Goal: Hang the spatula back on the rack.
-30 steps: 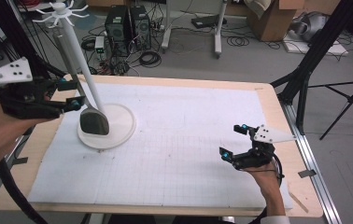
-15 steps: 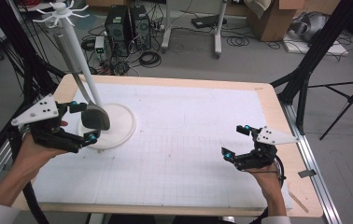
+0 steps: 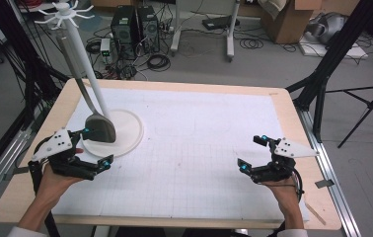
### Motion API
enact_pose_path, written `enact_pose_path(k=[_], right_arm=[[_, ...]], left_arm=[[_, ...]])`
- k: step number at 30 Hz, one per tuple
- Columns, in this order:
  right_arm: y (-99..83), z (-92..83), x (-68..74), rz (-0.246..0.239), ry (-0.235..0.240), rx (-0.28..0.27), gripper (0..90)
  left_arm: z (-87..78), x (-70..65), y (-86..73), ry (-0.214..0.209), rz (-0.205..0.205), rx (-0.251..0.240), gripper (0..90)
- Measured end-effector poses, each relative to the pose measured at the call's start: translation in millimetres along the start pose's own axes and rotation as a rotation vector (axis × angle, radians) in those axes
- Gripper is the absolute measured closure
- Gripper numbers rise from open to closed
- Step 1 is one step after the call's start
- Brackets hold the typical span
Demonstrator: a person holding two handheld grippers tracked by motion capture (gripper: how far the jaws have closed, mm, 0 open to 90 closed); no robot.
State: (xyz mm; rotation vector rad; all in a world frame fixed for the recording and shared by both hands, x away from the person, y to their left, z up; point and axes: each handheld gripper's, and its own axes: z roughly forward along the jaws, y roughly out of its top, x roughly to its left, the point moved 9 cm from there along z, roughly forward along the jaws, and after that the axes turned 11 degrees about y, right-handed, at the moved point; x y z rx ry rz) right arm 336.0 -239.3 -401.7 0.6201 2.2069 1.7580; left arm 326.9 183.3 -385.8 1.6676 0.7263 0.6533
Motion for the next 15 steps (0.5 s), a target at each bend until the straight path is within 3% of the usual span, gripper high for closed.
enact_pose_path(k=[2, 5, 15], right_arm=[[-1.4, -0.6, -0.2, 0.009, -0.003, -0.001, 0.3], [-1.1, -0.6, -0.3, 0.005, -0.003, -0.006, 0.3], [-5.0, 0.1, -1.0, 0.01, -0.005, 0.002, 0.3]], left_arm=[[-0.8, 2.1, -6.3, 0.001, -0.011, -0.008, 1.7], [-1.2, 4.3, -13.4, -0.01, -0.002, 0.016, 1.7], [-1.1, 5.3, -14.9, -0.001, -0.014, 0.025, 1.7]])
